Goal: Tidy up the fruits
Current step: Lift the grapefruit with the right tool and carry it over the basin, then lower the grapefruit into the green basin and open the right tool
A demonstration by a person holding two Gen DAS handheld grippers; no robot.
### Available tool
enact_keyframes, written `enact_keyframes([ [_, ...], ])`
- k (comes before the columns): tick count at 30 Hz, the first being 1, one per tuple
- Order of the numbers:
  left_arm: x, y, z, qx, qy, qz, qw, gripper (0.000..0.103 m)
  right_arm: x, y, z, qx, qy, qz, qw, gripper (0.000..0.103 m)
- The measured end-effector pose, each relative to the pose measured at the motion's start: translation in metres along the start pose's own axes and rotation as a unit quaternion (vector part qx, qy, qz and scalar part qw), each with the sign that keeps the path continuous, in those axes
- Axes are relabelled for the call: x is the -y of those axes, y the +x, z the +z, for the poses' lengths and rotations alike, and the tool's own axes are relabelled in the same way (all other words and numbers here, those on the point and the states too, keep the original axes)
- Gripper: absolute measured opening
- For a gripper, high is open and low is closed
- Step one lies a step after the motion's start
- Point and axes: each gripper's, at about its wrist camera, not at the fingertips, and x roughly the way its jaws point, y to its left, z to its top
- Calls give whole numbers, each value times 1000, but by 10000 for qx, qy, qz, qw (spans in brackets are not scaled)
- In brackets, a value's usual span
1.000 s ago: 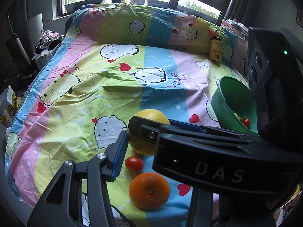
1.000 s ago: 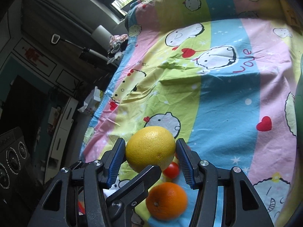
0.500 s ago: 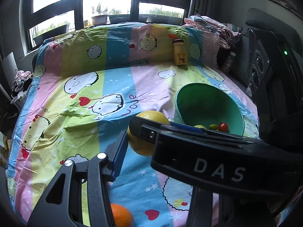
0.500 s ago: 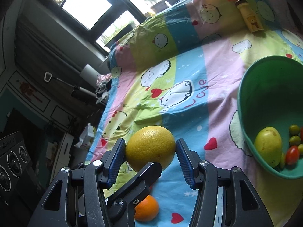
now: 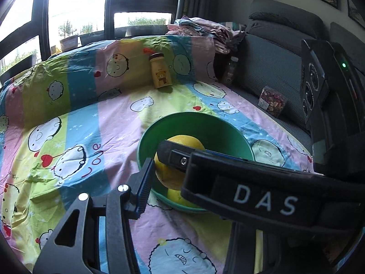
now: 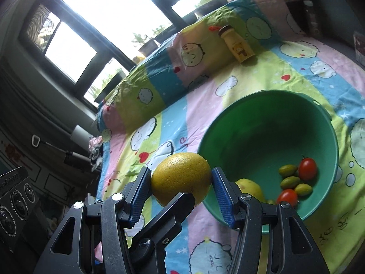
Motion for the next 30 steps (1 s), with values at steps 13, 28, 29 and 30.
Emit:
enact_keyframes([
  [13, 1, 46, -4, -365, -169, -794, 9960, 44, 36, 7, 5, -90, 362, -861, 9956, 58],
  [28, -4, 67, -8, -664, -341, -1214, 9898, 44, 44, 18, 1, -285, 476, -1371, 9890, 58],
  [29, -5, 68, -9, -683, -351, -1221, 9895, 44, 44, 19, 1, -304, 491, -1389, 9886, 58],
  [30, -5, 69, -9, -695, -362, -1226, 9894, 44, 45, 20, 1, -320, 506, -1399, 9883, 58],
])
